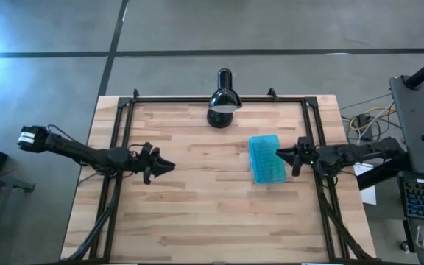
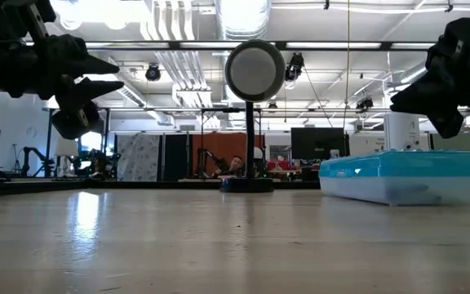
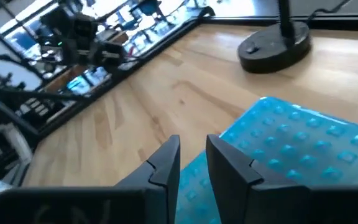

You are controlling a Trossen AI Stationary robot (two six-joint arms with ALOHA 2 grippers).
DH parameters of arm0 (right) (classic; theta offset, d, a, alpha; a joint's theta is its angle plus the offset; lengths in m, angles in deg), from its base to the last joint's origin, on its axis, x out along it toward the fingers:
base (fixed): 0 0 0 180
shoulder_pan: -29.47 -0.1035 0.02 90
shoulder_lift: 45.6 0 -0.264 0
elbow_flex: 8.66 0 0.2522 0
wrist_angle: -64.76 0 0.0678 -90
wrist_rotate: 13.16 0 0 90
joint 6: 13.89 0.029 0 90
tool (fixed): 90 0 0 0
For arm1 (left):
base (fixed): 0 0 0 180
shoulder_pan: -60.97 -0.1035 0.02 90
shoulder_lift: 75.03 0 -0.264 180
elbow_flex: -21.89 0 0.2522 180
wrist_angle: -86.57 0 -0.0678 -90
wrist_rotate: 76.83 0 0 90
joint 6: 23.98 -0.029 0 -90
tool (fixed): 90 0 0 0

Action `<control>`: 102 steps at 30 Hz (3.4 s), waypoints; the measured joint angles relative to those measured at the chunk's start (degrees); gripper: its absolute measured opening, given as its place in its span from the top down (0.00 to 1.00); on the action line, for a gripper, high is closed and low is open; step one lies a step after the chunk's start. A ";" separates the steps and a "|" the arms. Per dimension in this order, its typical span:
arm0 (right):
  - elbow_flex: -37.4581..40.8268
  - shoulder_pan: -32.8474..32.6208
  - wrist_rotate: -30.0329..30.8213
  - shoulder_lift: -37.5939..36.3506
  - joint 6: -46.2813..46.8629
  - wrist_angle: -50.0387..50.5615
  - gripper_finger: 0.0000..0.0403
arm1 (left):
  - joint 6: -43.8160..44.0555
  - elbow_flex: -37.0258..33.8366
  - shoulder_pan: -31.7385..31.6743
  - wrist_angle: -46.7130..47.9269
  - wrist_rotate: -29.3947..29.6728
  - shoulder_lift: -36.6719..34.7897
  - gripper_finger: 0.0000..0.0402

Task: Pick & place school supplies into a supply box
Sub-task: Return to Home Position

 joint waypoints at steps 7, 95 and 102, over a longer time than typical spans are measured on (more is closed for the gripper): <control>0.65 7.13 0.00 -3.36 0.04 -2.87 0.83 | 0.02 -0.02 -1.02 7.00 0.00 -9.98 0.80; 5.63 16.39 -30.98 -3.72 -1.17 -22.11 0.83 | -0.02 0.04 -17.79 35.73 -1.49 -37.00 0.80; 5.63 16.12 -32.72 -3.72 -2.18 -23.32 0.83 | -0.02 0.07 -17.79 35.71 -1.49 -37.00 0.80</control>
